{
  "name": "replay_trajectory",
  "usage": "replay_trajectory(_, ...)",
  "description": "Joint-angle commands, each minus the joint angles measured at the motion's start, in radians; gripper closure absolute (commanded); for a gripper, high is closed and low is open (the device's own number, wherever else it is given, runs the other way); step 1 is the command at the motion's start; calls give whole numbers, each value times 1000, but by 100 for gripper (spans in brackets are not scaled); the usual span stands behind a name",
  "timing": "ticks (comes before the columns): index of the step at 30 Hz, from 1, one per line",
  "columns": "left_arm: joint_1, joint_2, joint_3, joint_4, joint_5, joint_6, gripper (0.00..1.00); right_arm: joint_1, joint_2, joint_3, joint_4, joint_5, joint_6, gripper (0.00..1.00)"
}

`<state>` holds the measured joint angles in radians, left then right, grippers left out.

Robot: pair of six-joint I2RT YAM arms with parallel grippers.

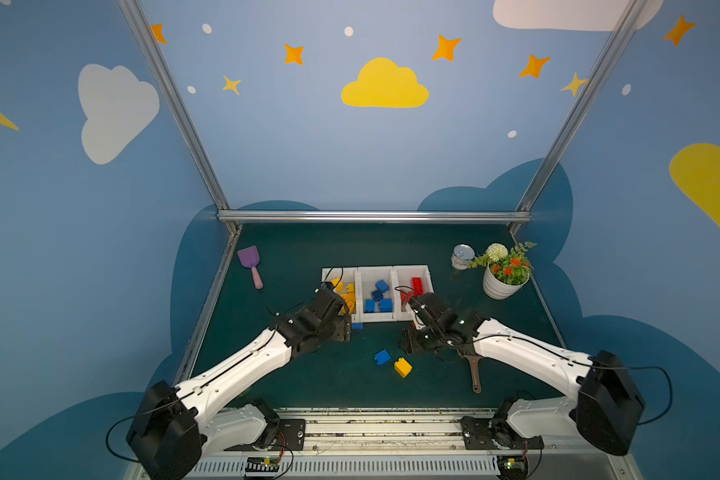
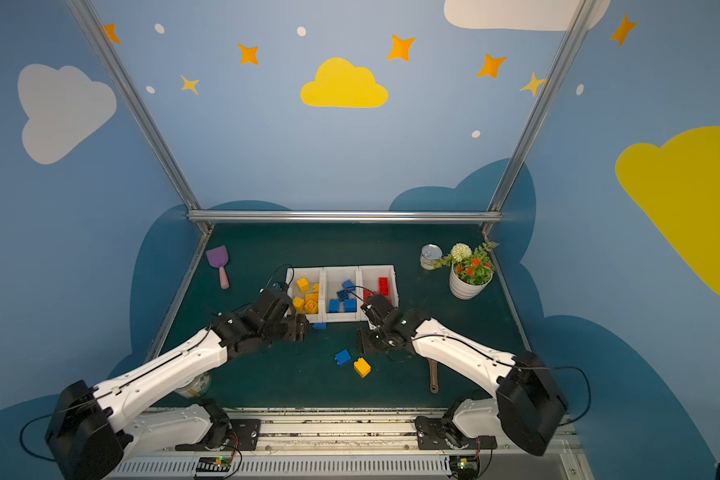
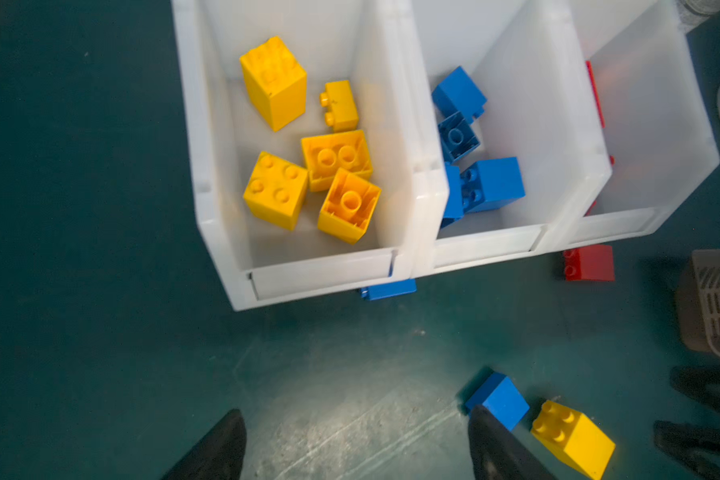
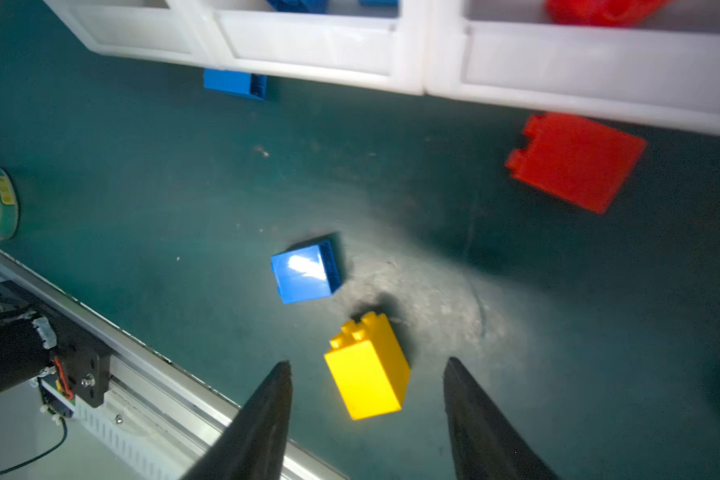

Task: Sort the legos into containers by color
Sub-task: 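Lower the right gripper onto the blue brick beside the yellow one and grasp it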

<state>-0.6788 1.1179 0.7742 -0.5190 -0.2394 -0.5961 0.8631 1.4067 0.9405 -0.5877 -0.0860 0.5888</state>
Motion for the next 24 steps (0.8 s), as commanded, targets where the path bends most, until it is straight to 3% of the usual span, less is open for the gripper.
replay_trajectory(1, 8, -96, -50, 8, -60, -65, 15, 38, 138, 148, -153, 13, -24, 40)
replay_trajectory(5, 21, -210, -112, -12, -79, -86, 14, 96, 293, 275, -207, 48, -59, 39)
replay_trajectory(12, 33, -328, -182, -69, -93, -130, 13, 120, 432, 351, -221, 11, -77, 38)
replay_trajectory(24, 58, -361, -214, -58, -82, -131, 12, 160, 554, 438, -282, 34, -95, 39)
